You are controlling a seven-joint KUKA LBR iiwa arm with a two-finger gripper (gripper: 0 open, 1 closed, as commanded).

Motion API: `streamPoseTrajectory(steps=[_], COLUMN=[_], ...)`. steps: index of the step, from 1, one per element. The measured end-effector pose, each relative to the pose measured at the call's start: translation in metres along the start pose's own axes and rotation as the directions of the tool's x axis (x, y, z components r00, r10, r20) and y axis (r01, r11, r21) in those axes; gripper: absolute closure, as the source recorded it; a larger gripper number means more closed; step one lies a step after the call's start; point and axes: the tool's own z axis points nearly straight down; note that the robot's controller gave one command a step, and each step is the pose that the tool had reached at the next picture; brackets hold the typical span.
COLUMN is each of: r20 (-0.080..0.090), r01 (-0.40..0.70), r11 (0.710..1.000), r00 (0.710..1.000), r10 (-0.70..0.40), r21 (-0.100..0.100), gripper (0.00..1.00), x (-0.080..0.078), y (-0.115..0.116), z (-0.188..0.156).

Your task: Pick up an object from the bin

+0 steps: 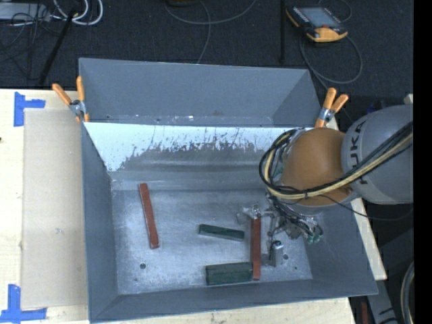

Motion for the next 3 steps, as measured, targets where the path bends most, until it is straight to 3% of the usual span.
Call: streamPoseTrajectory(steps=[1,2,3], r20=[0.006,0.002,0.014], r01=[0.171,0.173,0.169], r11=[0.985,0.985,0.986], r00=[0.985,0.985,0.986], r10=[-0.171,-0.173,-0.169], r21=[0.002,0.001,0.007], gripper=[0.00,1.00,1.00], x=[-0.023,-0.023,-0.031], y=[0.042,0.042,0.050], z=[-0.009,-0.011,-0.181])
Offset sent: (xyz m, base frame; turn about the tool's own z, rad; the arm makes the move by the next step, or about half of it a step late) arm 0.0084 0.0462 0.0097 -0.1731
